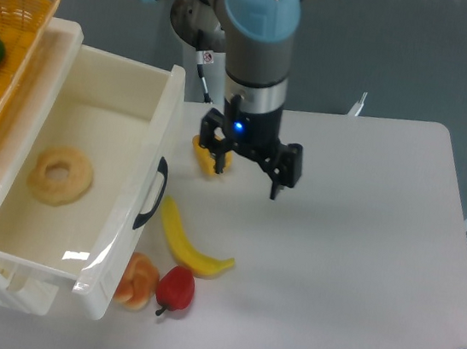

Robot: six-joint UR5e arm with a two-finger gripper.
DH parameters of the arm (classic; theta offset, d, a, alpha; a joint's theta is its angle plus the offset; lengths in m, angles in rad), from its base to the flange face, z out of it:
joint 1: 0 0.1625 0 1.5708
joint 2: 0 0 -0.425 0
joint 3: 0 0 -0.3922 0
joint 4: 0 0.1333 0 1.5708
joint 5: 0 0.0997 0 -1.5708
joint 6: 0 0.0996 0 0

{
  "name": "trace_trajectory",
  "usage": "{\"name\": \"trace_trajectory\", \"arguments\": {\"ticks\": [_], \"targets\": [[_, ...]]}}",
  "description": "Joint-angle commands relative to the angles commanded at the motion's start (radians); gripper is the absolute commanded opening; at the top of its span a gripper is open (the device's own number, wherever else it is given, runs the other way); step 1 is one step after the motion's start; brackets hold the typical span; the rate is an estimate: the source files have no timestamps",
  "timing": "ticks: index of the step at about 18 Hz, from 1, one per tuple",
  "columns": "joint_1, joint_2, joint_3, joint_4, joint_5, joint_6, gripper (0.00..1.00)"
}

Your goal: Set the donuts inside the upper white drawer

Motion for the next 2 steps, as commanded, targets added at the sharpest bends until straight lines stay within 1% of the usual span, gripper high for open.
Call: {"name": "trace_trajectory", "arguments": {"ticks": [2], "targets": [[0.028, -0.005, 0.0, 0.002, -0.002, 0.011, 1.0]]}}
